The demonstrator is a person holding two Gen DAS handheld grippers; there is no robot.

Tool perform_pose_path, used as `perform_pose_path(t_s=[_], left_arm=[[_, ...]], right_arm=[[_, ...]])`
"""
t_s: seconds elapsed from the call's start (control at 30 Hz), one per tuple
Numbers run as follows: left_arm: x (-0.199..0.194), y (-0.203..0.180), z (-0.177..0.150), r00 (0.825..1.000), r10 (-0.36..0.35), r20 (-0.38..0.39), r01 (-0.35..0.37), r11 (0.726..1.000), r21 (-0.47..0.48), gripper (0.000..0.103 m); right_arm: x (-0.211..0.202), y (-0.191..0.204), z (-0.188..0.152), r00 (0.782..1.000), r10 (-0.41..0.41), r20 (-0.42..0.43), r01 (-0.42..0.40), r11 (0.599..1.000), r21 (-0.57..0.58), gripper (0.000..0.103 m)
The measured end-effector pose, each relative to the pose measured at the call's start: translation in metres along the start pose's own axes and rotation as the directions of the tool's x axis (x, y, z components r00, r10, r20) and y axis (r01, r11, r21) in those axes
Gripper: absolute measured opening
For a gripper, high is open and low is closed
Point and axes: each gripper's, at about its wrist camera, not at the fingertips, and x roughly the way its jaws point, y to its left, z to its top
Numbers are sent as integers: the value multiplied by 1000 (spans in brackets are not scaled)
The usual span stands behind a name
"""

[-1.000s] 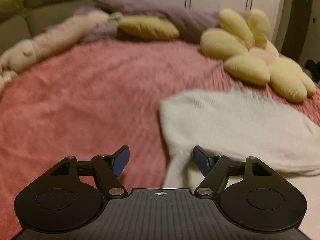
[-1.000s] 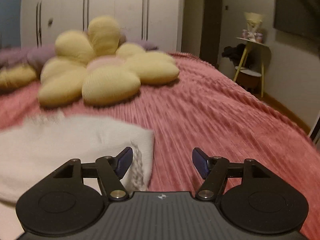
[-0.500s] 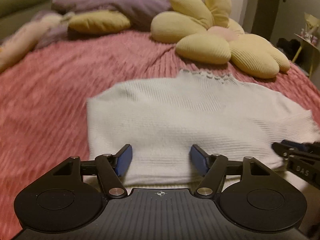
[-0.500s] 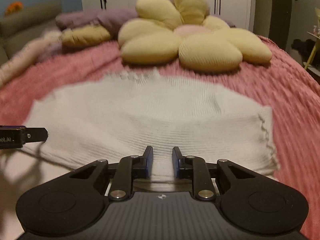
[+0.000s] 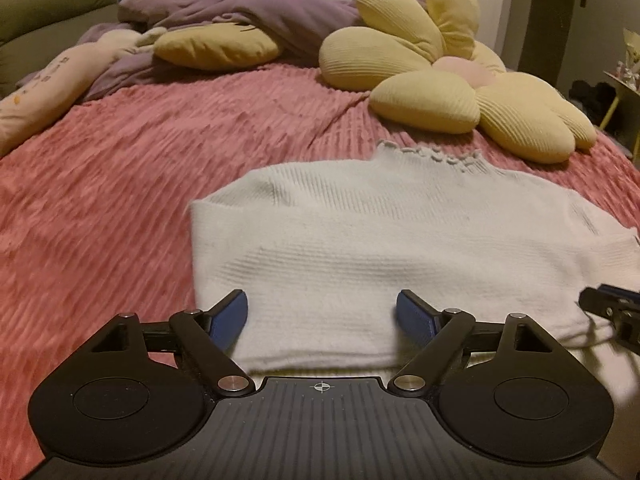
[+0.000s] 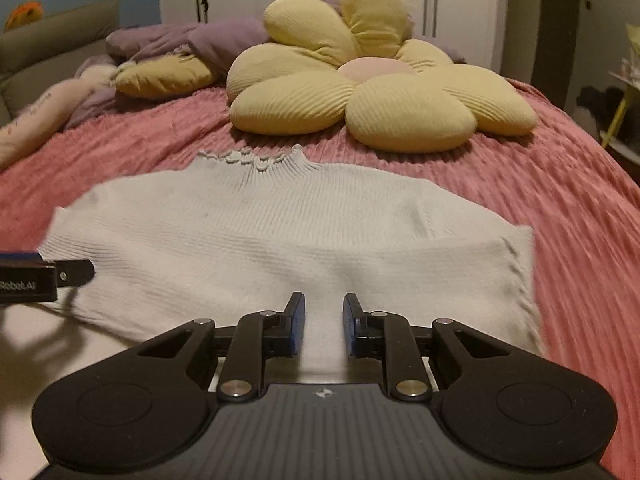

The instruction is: Fold small clothes

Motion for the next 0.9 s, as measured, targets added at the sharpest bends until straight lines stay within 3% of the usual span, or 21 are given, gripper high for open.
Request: perform_pose_path(t_s=[0.23, 0.33, 0.53, 0.63, 0.7, 0.8, 0.9], left_arm=[[5, -6, -3, 999, 30, -10, -30, 999, 40, 93], [6, -3, -5, 999, 42, -31, -40, 998, 47, 98], [-19, 1, -10, 996, 48, -74, -42, 995, 89, 97], [-53, 16, -30, 996, -6, -88, 9, 999, 41, 97], [-81, 29, -54, 995, -65, -82, 66, 998, 4, 97], [-113, 48, -92, 991, -80, -107, 78, 997, -21, 97], [-137, 69, -128, 984, -68, -164, 60, 997, -53, 97]], right_arm=[[-7, -19, -16, 1000, -20, -13, 20, 999, 34, 19], [2, -18, -21, 999, -38, -2, 38, 999, -17, 19], [-6, 1, -16, 995, -91, -33, 84, 983, -160, 21], [-37, -13, -20, 995, -43, -93, 38, 998, -54, 26], [-73, -31, -39, 996, -6, -88, 9, 999, 37, 38], [-127, -49, -81, 995, 32, -93, -22, 994, 105, 43], [-174, -61, -123, 992, 12, -129, 5, 991, 136, 49]])
